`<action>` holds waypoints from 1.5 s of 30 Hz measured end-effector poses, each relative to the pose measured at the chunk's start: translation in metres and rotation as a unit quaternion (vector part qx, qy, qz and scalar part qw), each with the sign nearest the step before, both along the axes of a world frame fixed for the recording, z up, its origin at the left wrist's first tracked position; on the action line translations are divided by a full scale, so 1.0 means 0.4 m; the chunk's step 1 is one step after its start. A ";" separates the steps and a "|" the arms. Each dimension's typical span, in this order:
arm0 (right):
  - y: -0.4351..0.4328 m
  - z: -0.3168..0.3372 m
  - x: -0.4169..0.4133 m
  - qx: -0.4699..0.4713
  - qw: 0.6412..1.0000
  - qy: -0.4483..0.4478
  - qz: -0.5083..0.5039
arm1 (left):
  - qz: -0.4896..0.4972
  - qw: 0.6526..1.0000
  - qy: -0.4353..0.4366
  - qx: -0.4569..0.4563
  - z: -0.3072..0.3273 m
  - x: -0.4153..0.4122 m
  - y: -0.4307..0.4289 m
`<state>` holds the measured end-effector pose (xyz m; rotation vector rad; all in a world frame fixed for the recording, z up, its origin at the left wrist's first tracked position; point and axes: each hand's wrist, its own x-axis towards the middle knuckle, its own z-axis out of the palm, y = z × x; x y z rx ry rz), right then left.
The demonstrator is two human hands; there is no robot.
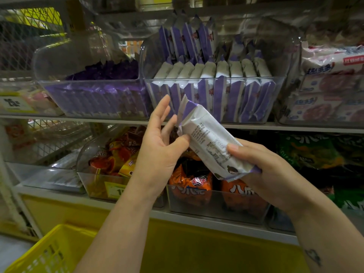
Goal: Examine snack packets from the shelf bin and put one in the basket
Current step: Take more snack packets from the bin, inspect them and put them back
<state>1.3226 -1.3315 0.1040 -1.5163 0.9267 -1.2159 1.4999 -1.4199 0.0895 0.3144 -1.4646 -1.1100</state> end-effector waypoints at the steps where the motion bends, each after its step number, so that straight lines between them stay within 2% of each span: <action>1: 0.000 0.001 0.003 0.000 1.000 -0.002 -0.004 | -0.004 1.000 -0.012 -0.002 -0.002 -0.003 0.002; 9: 0.004 -0.003 0.011 0.013 0.999 -0.024 -0.021 | -0.036 0.993 -0.111 -0.021 -0.015 -0.018 0.029; 12: 0.004 -0.003 0.012 0.021 0.999 -0.017 -0.042 | 0.001 0.981 -0.185 -0.059 -0.007 -0.015 0.049; 17: 0.011 0.001 0.018 0.026 0.998 -0.036 -0.043 | 0.016 0.972 -0.216 -0.093 0.004 -0.007 0.060; 21: 0.026 0.016 0.027 0.034 0.996 -0.073 -0.033 | 0.016 0.976 -0.200 -0.083 0.021 -0.001 0.067; 27: 0.057 0.094 0.050 0.027 0.980 -0.199 0.010 | 0.065 0.996 -0.057 -0.012 0.082 -0.026 0.089; 30: 0.066 0.142 0.065 -0.006 0.969 -0.246 0.014 | -0.011 0.996 -0.075 0.039 0.131 -0.042 0.111; 33: 0.068 0.187 0.071 -0.041 0.964 -0.258 -0.038 | -0.084 0.992 -0.070 0.066 0.187 -0.057 0.141; 37: 0.068 0.250 0.050 -0.125 0.967 -0.170 -0.142 | -0.134 0.987 -0.060 0.064 0.255 -0.047 0.161; 39: 0.065 0.275 0.029 -0.162 0.956 -0.082 -0.229 | -0.104 0.990 -0.085 0.039 0.288 -0.035 0.165; 40: 0.064 0.288 0.019 -0.192 0.939 0.006 -0.284 | -0.076 0.992 -0.101 0.019 0.304 -0.029 0.167; 42: 0.063 0.308 0.000 -0.264 0.875 0.214 -0.346 | -0.021 0.990 -0.135 -0.021 0.334 -0.020 0.165; 43: 0.065 0.317 -0.006 -0.288 0.844 0.297 -0.341 | 0.004 0.987 -0.155 -0.043 0.346 -0.018 0.163; 45: 0.068 0.336 -0.013 -0.302 0.811 0.410 -0.287 | 0.053 0.976 -0.196 -0.081 0.366 -0.018 0.159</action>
